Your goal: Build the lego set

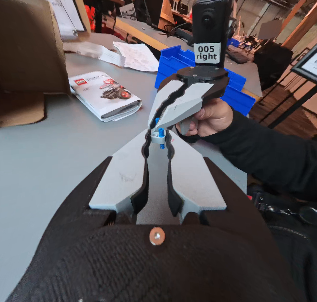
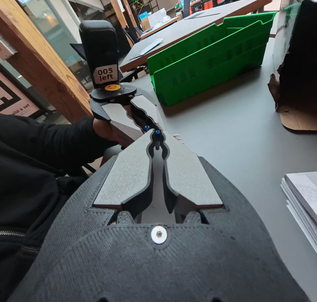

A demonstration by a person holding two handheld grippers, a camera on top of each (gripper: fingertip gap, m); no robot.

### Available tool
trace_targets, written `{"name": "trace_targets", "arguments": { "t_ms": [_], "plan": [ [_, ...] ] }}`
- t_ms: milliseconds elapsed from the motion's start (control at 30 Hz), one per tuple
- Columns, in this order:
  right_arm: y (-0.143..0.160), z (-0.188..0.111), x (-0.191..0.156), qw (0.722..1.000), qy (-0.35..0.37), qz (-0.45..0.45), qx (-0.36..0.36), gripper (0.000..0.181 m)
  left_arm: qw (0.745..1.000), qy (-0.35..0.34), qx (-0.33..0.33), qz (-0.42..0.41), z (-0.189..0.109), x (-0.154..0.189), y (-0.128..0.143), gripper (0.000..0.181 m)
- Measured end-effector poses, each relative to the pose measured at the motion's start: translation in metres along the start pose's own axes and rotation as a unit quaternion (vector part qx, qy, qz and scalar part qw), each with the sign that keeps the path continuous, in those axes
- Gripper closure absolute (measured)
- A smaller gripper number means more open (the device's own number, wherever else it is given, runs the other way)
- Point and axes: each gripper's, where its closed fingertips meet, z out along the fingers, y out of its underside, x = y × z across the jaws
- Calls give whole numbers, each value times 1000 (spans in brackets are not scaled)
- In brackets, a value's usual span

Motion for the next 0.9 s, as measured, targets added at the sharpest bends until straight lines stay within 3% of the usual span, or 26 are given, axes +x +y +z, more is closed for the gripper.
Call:
{"name": "trace_targets", "arguments": {
  "t_ms": [133, 400, 567, 900],
  "plan": [
    [-4, -2, -4, 1000, -20, 14, 15, 180, 1000, 17, 14, -12, -5, 3, -8, 166],
    [-14, -13, 7, 999, 16, 8, 47, 180, 1000, -2, 13, -14, -24, -12, -18, 168],
    [-12, -9, 9, 999, 30, -4, 37, 180, 999, 11, -15, -34, -28, -13, -13, 149],
    [-10, 4, -8, 999, -2, -11, 33, 180, 999, 37, 16, 3, -12, 2, -9, 166]
  ]
}}
